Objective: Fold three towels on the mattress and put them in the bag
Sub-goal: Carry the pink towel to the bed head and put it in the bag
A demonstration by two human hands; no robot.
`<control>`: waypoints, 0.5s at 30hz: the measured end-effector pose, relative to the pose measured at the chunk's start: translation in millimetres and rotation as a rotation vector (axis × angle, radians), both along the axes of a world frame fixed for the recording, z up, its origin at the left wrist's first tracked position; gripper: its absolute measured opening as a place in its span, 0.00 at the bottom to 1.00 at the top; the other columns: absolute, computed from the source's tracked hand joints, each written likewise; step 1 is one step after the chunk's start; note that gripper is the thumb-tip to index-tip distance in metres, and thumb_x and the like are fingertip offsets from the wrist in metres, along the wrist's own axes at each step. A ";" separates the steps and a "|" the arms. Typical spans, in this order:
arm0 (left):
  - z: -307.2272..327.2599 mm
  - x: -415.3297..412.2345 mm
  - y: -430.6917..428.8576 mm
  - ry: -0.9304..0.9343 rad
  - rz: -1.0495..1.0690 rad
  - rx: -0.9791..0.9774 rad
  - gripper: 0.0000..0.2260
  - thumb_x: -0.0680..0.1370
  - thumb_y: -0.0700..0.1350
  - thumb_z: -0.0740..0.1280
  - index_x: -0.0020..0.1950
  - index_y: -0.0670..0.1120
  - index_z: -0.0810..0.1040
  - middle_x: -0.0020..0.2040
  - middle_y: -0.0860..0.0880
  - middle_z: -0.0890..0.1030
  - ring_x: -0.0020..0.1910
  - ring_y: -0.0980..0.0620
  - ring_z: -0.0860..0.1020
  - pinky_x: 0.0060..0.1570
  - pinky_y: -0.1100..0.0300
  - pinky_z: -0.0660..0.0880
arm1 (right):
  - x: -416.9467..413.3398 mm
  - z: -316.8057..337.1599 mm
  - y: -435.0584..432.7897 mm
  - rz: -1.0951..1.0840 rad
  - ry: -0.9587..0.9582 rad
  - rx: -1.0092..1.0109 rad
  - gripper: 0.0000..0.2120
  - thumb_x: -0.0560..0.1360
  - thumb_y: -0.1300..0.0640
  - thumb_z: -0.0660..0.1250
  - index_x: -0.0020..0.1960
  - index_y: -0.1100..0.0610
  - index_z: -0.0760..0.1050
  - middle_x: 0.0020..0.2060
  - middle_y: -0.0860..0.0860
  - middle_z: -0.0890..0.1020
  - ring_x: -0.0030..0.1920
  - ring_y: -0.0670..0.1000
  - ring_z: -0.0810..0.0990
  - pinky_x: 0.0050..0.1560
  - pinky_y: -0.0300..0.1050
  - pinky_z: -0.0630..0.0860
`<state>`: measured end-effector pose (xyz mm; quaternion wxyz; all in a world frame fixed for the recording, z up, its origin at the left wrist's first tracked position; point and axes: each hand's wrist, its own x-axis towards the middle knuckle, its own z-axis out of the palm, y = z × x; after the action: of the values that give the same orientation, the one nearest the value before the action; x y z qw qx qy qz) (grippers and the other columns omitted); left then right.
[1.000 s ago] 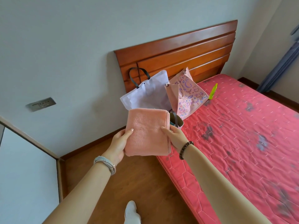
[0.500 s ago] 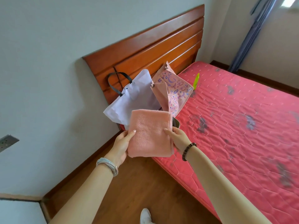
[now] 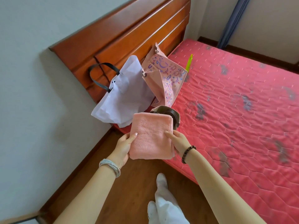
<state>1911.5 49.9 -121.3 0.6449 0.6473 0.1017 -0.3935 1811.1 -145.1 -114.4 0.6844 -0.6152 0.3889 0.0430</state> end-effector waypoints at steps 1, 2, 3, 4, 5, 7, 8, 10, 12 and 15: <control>-3.7 4.9 -2.9 0.007 -0.007 0.007 0.15 0.81 0.50 0.66 0.67 0.48 0.74 0.62 0.45 0.79 0.62 0.45 0.78 0.61 0.45 0.77 | 4.4 -5.7 -2.0 -0.007 0.010 0.005 0.09 0.79 0.50 0.65 0.50 0.55 0.78 0.52 0.57 0.83 0.53 0.57 0.82 0.58 0.57 0.79; -6.6 9.1 -5.4 0.011 -0.014 0.015 0.15 0.81 0.50 0.66 0.67 0.48 0.74 0.62 0.46 0.79 0.62 0.45 0.78 0.61 0.45 0.77 | 7.7 -10.0 -3.9 -0.010 0.016 0.007 0.09 0.79 0.50 0.65 0.50 0.55 0.78 0.51 0.56 0.83 0.53 0.57 0.82 0.57 0.56 0.79; -10.2 14.1 -8.1 0.017 -0.022 0.026 0.16 0.81 0.50 0.66 0.68 0.48 0.73 0.62 0.46 0.79 0.62 0.45 0.78 0.62 0.44 0.77 | 11.6 -14.2 -6.2 -0.010 0.026 0.006 0.09 0.79 0.50 0.65 0.50 0.55 0.78 0.51 0.56 0.83 0.52 0.56 0.82 0.56 0.54 0.80; -14.7 19.9 -11.9 0.024 -0.033 0.041 0.17 0.81 0.50 0.66 0.69 0.48 0.73 0.63 0.46 0.79 0.62 0.45 0.78 0.62 0.44 0.77 | 15.9 -19.4 -9.3 -0.009 0.038 0.008 0.09 0.79 0.50 0.64 0.50 0.55 0.77 0.50 0.55 0.83 0.51 0.55 0.82 0.54 0.52 0.80; -19.8 25.7 -15.4 0.030 -0.047 0.058 0.18 0.81 0.50 0.66 0.70 0.47 0.73 0.63 0.46 0.79 0.62 0.45 0.78 0.63 0.43 0.77 | 19.9 -24.5 -12.1 -0.008 0.046 0.016 0.09 0.79 0.50 0.64 0.50 0.55 0.77 0.49 0.55 0.82 0.50 0.54 0.82 0.53 0.50 0.79; -29.7 37.0 -22.3 0.054 -0.073 0.097 0.19 0.81 0.50 0.66 0.71 0.47 0.73 0.63 0.46 0.79 0.62 0.45 0.78 0.62 0.42 0.77 | 27.4 -34.2 -17.2 -0.011 0.063 0.037 0.08 0.79 0.50 0.64 0.50 0.55 0.77 0.48 0.53 0.82 0.48 0.53 0.81 0.49 0.48 0.79; -35.3 42.2 -26.0 0.070 -0.082 0.112 0.19 0.81 0.50 0.66 0.71 0.47 0.73 0.63 0.46 0.80 0.61 0.44 0.79 0.62 0.42 0.77 | 30.8 -39.3 -19.5 -0.015 0.073 0.042 0.08 0.79 0.50 0.64 0.49 0.54 0.77 0.46 0.52 0.81 0.46 0.51 0.81 0.46 0.46 0.79; -45.7 50.8 -34.0 0.100 -0.099 0.140 0.19 0.81 0.49 0.66 0.71 0.46 0.73 0.62 0.46 0.80 0.61 0.44 0.79 0.61 0.43 0.77 | 37.2 -50.5 -24.7 -0.022 0.103 0.048 0.07 0.79 0.50 0.64 0.49 0.54 0.76 0.46 0.51 0.81 0.44 0.49 0.80 0.42 0.43 0.77; -56.4 57.6 -42.9 0.129 -0.120 0.178 0.18 0.82 0.49 0.65 0.71 0.45 0.73 0.62 0.46 0.80 0.60 0.44 0.80 0.60 0.44 0.78 | 41.8 -64.1 -30.9 -0.039 0.139 0.074 0.07 0.79 0.51 0.64 0.50 0.53 0.77 0.49 0.52 0.82 0.48 0.52 0.81 0.50 0.49 0.80; -72.8 64.5 -56.2 0.153 -0.157 0.229 0.18 0.82 0.49 0.65 0.71 0.45 0.73 0.60 0.46 0.81 0.58 0.45 0.80 0.57 0.47 0.80 | 45.2 -84.1 -38.9 -0.074 0.184 0.121 0.07 0.79 0.52 0.64 0.51 0.54 0.77 0.52 0.54 0.82 0.56 0.56 0.81 0.60 0.56 0.77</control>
<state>1976.0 -6.3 -194.2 0.5244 0.6909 0.1438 -0.4765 1856.3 -183.9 -198.5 0.6829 -0.5514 0.4691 0.0974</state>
